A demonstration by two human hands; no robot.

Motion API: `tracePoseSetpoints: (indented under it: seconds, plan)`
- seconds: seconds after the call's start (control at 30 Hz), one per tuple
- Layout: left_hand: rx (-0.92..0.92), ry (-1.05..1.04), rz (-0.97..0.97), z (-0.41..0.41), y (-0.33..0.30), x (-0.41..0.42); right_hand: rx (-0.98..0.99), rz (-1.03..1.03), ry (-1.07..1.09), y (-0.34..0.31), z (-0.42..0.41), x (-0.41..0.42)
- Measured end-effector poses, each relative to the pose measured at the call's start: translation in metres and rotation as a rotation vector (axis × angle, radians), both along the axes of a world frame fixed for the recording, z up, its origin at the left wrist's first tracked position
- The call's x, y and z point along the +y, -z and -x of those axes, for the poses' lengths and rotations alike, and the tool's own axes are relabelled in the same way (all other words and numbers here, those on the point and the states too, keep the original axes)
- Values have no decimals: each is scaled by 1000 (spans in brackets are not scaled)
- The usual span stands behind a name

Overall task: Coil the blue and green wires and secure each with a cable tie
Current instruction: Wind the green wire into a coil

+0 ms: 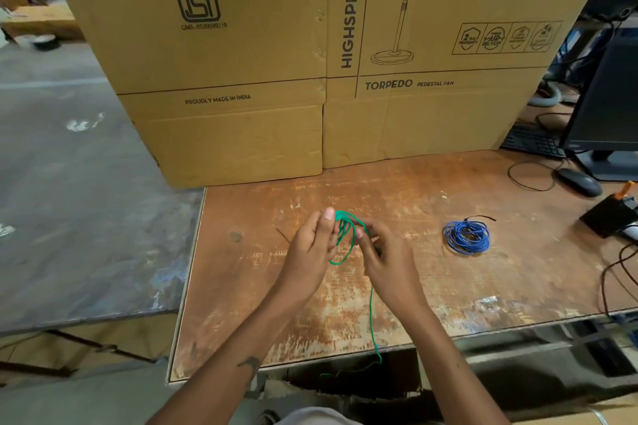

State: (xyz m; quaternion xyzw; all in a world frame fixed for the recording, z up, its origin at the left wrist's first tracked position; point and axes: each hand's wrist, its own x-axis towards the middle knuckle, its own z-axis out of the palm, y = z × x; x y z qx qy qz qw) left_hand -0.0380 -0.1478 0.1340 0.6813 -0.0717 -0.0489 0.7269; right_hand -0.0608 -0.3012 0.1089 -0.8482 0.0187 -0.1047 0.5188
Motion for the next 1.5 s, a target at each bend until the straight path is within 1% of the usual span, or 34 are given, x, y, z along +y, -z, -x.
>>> tracePoseSetpoints:
  seconds: [0.07,0.1,0.17,0.23,0.27,0.3,0.37,0.43,0.47,0.57,0.63,0.7,0.77,0.8,0.87,0.93,1.03,1.13,1.2,1.23,1.3,1.37,1.43,1.5]
  plan:
    - [-13,-26,37,-8,-12,2,97,-55,-101,14,5,1]
    - [9,-18,99,-11,-20,3,149,-105,-163,20,7,2]
    - [120,24,318,-16,-30,2,219,-234,-252,31,11,6]
    - [176,14,483,-22,-32,0,216,-303,-252,38,16,10]
    - [174,-32,515,-26,-29,-3,202,-302,-226,39,20,13]
    - [171,-90,535,-30,-25,-5,188,-248,-197,40,24,16]
    - [186,-222,561,-40,-17,-7,176,-19,-173,42,34,26]
    - [186,-338,526,-49,-8,-9,139,217,-205,41,45,37]
    - [169,-387,479,-52,-4,-10,135,277,-205,36,49,41]
    - [56,-475,335,-56,3,-11,140,397,-207,19,58,41]
    - [-12,-496,251,-58,4,-8,199,447,-257,8,63,36]
    - [-65,-490,176,-57,6,-4,283,388,-304,-9,65,29]
    - [-171,-475,37,-52,7,2,329,180,-363,-27,68,16]
    - [-238,-455,-76,-48,6,6,337,99,-387,-38,70,11]
    - [-346,-357,-302,-37,6,10,307,79,-442,-57,71,5]
    - [-390,-224,-406,-26,9,12,268,89,-469,-70,68,2]
    - [-343,-54,-371,-11,18,14,190,44,-348,-80,51,-2]
    - [-260,89,-307,1,23,15,-7,162,-142,-80,25,-6]
    - [-220,162,-274,8,22,12,-67,224,-77,-73,9,-6]
    - [-184,181,-222,11,20,10,-86,240,-54,-67,2,-5]
    - [-104,168,-100,15,15,7,-117,253,22,-52,-8,-4]
    - [-51,121,19,14,12,4,-131,156,97,-39,-12,-1]
    - [-18,85,114,11,11,2,-98,67,129,-24,-14,2]
    - [4,45,147,7,9,1,-35,47,107,-7,-13,7]
